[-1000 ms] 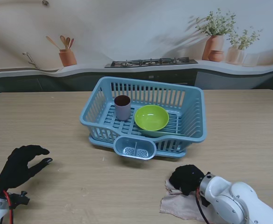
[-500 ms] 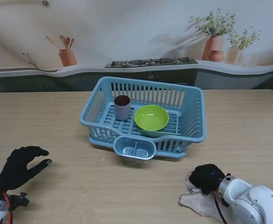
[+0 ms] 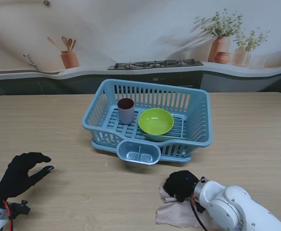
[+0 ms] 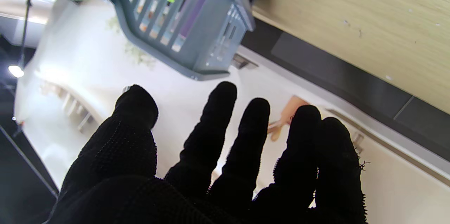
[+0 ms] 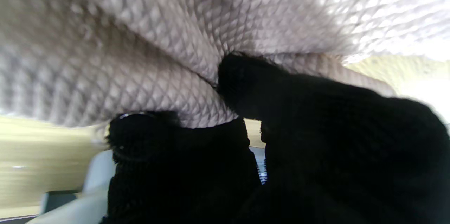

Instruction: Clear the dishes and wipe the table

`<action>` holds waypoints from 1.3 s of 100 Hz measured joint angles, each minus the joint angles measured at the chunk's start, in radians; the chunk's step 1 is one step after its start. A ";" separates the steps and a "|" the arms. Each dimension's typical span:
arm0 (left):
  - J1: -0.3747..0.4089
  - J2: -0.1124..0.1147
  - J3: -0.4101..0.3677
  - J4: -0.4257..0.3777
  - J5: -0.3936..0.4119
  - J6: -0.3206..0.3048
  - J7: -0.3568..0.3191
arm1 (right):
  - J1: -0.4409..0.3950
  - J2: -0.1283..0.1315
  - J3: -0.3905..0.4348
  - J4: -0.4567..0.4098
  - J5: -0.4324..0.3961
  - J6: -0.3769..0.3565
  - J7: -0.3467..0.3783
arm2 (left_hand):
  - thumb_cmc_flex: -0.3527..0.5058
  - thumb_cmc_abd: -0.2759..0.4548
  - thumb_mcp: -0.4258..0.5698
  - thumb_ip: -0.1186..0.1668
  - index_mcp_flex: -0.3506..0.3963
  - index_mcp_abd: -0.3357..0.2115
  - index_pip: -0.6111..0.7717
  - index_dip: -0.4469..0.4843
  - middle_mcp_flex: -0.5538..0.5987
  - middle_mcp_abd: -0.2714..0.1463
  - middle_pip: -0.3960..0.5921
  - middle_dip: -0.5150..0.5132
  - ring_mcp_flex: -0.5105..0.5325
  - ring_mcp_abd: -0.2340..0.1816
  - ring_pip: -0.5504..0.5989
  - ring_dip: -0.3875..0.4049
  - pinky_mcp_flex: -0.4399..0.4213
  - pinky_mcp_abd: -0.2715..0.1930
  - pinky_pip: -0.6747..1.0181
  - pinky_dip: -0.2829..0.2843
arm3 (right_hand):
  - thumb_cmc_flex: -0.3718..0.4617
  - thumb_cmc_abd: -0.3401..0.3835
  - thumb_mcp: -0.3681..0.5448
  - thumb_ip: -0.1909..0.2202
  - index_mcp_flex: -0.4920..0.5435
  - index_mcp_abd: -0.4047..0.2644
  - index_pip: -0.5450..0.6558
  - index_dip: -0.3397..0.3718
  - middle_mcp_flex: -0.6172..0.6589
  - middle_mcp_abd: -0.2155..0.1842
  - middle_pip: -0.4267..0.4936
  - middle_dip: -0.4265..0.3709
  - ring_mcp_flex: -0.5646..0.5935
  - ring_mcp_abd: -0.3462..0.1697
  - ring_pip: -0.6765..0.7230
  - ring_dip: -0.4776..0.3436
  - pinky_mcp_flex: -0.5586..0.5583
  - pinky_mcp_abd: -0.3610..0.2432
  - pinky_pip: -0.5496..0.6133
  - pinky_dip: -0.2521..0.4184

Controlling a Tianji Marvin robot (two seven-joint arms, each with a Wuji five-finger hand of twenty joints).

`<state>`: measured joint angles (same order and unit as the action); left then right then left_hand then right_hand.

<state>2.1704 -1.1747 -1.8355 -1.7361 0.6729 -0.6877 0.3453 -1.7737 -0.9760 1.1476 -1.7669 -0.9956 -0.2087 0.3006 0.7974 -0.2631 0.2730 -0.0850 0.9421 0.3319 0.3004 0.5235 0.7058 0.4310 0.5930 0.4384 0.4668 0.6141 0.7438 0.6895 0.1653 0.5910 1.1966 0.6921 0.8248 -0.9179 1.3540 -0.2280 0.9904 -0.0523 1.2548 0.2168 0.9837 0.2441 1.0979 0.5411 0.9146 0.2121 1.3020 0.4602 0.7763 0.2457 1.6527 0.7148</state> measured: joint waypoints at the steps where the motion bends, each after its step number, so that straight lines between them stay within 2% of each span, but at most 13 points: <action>1: 0.000 0.000 0.000 0.000 -0.001 0.000 -0.001 | 0.004 0.000 -0.006 0.000 0.001 0.002 0.000 | 0.000 0.000 0.000 0.000 0.000 0.000 0.000 0.000 0.000 0.000 0.000 0.000 0.000 0.000 0.000 0.000 0.000 0.000 0.000 0.000 | 0.000 0.000 0.000 0.000 0.000 0.000 -0.001 0.000 0.000 0.000 0.000 0.000 0.000 0.000 0.000 0.000 0.000 0.000 0.000 0.000; 17: 0.002 0.000 0.000 -0.002 -0.005 -0.001 -0.004 | 0.041 -0.011 -0.064 0.008 0.025 0.025 0.004 | 0.000 0.000 0.000 0.000 0.000 0.000 0.000 0.000 0.000 0.000 0.000 0.000 0.000 0.000 0.000 0.000 0.000 0.000 0.000 0.000 | 0.000 0.000 -0.009 0.000 0.000 0.000 -0.014 -0.007 0.000 -0.001 0.001 0.000 0.000 0.000 0.001 0.000 0.000 0.000 0.001 0.000; 28: 0.003 0.000 0.000 -0.002 -0.001 -0.001 0.002 | 0.043 -0.016 -0.064 0.010 0.024 0.019 0.008 | 0.000 0.000 0.000 0.000 0.000 0.000 0.000 0.000 0.000 0.000 0.000 0.000 0.000 0.000 0.000 0.000 0.000 0.000 0.000 0.000 | -0.001 0.000 -0.010 0.000 0.000 0.000 -0.015 -0.007 0.000 -0.003 0.001 0.000 0.000 0.000 0.002 0.000 0.000 0.000 0.004 0.000; 35: 0.003 -0.001 0.000 -0.002 0.000 -0.001 0.003 | 0.034 -0.022 -0.048 0.009 0.015 0.007 0.009 | 0.000 0.000 0.000 0.000 0.000 0.000 0.000 0.000 0.000 0.000 0.000 0.000 0.000 0.000 0.000 0.000 0.000 0.000 0.000 0.000 | -0.003 0.006 -0.024 0.000 -0.004 -0.007 -0.018 -0.009 -0.004 -0.021 0.001 0.000 0.000 -0.015 0.002 0.000 0.000 -0.015 0.004 0.000; 52: 0.004 -0.001 0.000 -0.005 0.001 0.001 0.002 | -0.028 -0.040 0.067 0.004 -0.067 -0.062 0.009 | 0.000 0.001 0.000 0.000 0.000 0.000 0.000 0.000 0.000 0.000 0.000 0.000 0.000 0.000 0.000 0.000 0.000 0.000 0.000 0.000 | -0.005 0.012 -0.021 -0.001 -0.005 -0.016 0.005 0.000 -0.005 -0.026 -0.006 0.000 0.000 -0.019 0.002 0.000 0.000 -0.021 0.004 -0.001; 81: 0.005 -0.001 0.000 -0.007 0.011 0.000 0.007 | -0.132 -0.038 0.273 0.002 -0.213 -0.148 -0.030 | 0.000 0.013 -0.014 0.000 0.000 0.000 0.000 0.000 0.000 0.000 0.000 0.000 0.000 0.000 0.000 0.000 0.000 0.000 0.000 0.000 | -0.003 0.013 -0.009 -0.002 -0.006 -0.023 0.050 0.021 -0.005 -0.025 -0.035 -0.006 0.000 -0.019 0.002 0.000 0.000 -0.021 0.004 -0.001; 97: 0.005 -0.001 -0.001 -0.006 0.013 0.000 0.012 | -0.160 -0.028 0.334 0.013 -0.244 -0.161 -0.053 | 0.000 0.013 -0.014 0.000 0.000 0.000 0.000 0.000 0.000 0.000 0.000 0.000 0.000 0.000 0.000 0.000 0.000 0.000 0.000 0.000 | -0.001 0.013 -0.009 -0.002 -0.006 -0.024 0.060 0.028 -0.005 -0.024 -0.044 -0.012 0.000 -0.019 0.002 0.000 0.000 -0.021 0.004 -0.001; 107: 0.005 -0.001 -0.001 -0.006 0.015 -0.001 0.015 | -0.161 -0.021 0.337 0.016 -0.241 -0.159 -0.055 | 0.000 0.013 -0.014 0.000 0.000 0.000 0.000 0.000 0.000 0.000 0.000 0.000 0.000 0.000 0.000 0.000 0.000 0.000 0.000 0.000 | 0.000 0.013 -0.005 -0.002 -0.006 -0.024 0.063 0.028 -0.005 -0.023 -0.044 -0.012 0.000 -0.019 0.002 0.000 0.000 -0.021 0.004 -0.001; 114: 0.005 -0.001 -0.001 -0.006 0.015 -0.001 0.015 | -0.155 -0.014 0.324 0.017 -0.223 -0.147 -0.045 | 0.000 0.013 -0.014 0.000 0.000 0.000 0.000 0.000 0.000 0.000 0.000 0.000 0.000 0.000 0.000 0.000 0.000 0.000 0.000 0.000 | 0.009 0.003 0.010 -0.001 0.001 -0.007 0.063 0.028 -0.001 -0.003 -0.039 -0.012 0.000 -0.004 0.002 0.000 0.000 -0.005 0.006 -0.002; 130: 0.007 -0.001 -0.001 -0.006 0.013 0.000 0.012 | -0.104 0.007 0.238 0.017 -0.130 -0.092 -0.004 | 0.000 0.013 -0.014 0.000 0.000 0.000 0.000 0.000 0.000 0.000 0.000 0.000 0.000 0.000 0.000 0.000 0.000 0.000 0.000 0.000 | 0.011 0.000 0.020 0.001 0.001 0.009 0.050 0.028 0.001 0.016 -0.016 -0.014 0.000 0.012 0.002 -0.001 0.000 0.016 0.012 -0.002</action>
<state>2.1772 -1.1759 -1.8364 -1.7426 0.6857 -0.6879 0.3571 -1.8775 -0.9693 1.3852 -1.7501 -1.1255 -0.3011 0.2968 0.7974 -0.2503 0.2594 -0.0850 0.9421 0.3319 0.3004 0.5235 0.7058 0.4311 0.5930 0.4384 0.4668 0.6141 0.7438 0.6895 0.1652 0.5908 1.1966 0.6920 0.8357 -0.9181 1.3737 -0.2267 0.9917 -0.0433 1.3045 0.2449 0.9849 0.2599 1.0817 0.5272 0.9149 0.2242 1.3045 0.4596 0.7766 0.2616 1.6644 0.7132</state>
